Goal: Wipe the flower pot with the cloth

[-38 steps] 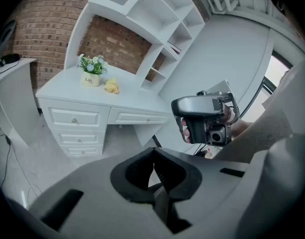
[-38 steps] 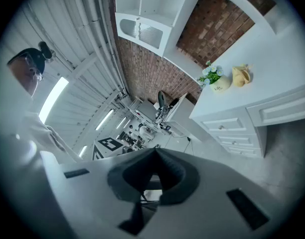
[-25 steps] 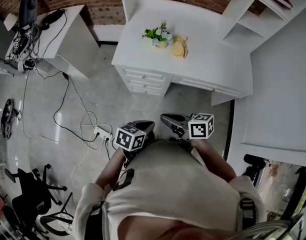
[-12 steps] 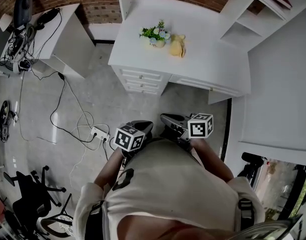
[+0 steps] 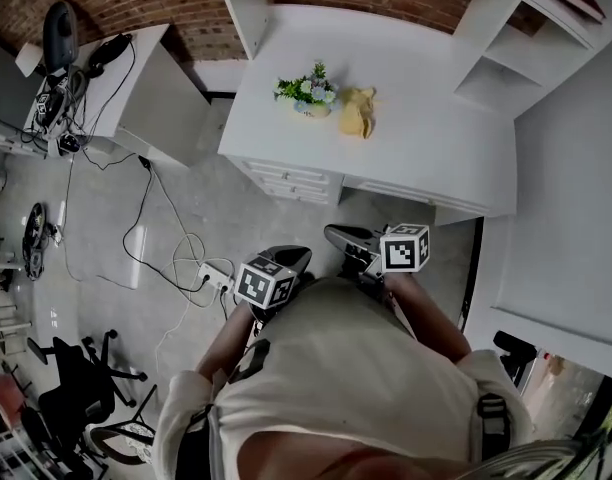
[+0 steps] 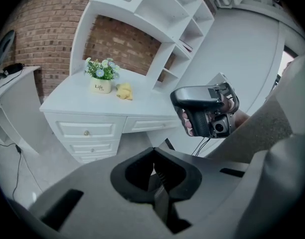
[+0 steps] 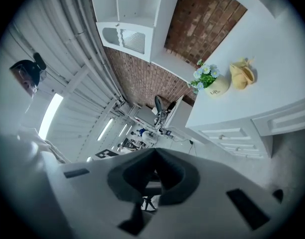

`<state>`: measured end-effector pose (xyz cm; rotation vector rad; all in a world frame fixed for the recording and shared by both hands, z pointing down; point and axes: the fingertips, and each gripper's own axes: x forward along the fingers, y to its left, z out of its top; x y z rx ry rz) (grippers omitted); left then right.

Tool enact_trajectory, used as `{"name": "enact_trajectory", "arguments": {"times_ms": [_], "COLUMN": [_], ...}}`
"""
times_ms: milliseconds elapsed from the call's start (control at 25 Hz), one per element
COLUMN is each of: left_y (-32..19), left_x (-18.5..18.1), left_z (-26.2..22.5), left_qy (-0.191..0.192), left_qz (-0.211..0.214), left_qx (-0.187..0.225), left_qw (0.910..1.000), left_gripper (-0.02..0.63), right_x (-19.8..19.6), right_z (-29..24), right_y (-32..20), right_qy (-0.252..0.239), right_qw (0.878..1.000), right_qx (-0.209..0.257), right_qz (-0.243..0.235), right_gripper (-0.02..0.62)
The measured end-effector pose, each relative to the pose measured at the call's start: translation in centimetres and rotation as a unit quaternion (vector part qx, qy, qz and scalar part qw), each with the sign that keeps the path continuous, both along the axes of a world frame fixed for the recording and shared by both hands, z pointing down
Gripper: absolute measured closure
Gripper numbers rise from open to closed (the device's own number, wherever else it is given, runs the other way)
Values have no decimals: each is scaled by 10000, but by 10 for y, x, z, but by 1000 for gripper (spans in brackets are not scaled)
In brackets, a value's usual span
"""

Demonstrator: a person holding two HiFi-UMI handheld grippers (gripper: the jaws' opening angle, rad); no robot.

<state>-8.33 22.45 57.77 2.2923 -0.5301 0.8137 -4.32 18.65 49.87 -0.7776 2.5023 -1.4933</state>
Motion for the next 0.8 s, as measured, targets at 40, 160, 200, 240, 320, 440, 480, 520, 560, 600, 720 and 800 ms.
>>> {"name": "enact_trajectory", "arguments": {"times_ms": [40,160,200,240,320,440,480,520,560,600,720,800], "left_y": [-4,-16,-19,-23,-28,-30,-31,-33,-35,-37,-47,-55], "left_x": [8,31,38,47,64,82,85,86,85,84,84,84], "left_z": [0,0,0,0,-1,2,2,2,2,2,7,8], "left_qy": [-39,-169,-196,-215,-250,-295,-287,-274,-271,-280,-323,-291], "left_qz": [-28,-109,-147,-180,-217,-210,-212,-239,-282,-323,-361,-337], "left_qx": [16,26,28,26,1,-63,-83,-97,-107,-118,-164,-139], "left_qw": [10000,9998,9997,9996,9995,9993,9993,9993,9992,9990,9987,9989], "left_gripper": [586,586,586,586,586,586,585,586,586,586,586,586], "right_x": [8,31,39,47,62,74,75,74,72,71,70,69], "right_z": [-1,-2,-1,-1,2,8,10,11,13,13,16,18], "right_y": [-5,-17,-20,-23,-29,-31,-31,-31,-32,-35,-48,-57], "right_qy": [-35,-124,-148,-169,-186,-169,-169,-173,-178,-180,-146,-96], "right_qw": [10000,9998,9997,9995,9992,9983,9980,9975,9970,9967,9963,9962], "right_qx": [11,43,45,40,20,-40,-87,-137,-174,-192,-199,-212], "right_qz": [-32,-158,-201,-248,-363,-549,-609,-670,-727,-774,-826,-843], "right_gripper": [584,584,584,584,584,584,584,584,584,584,584,584]}}
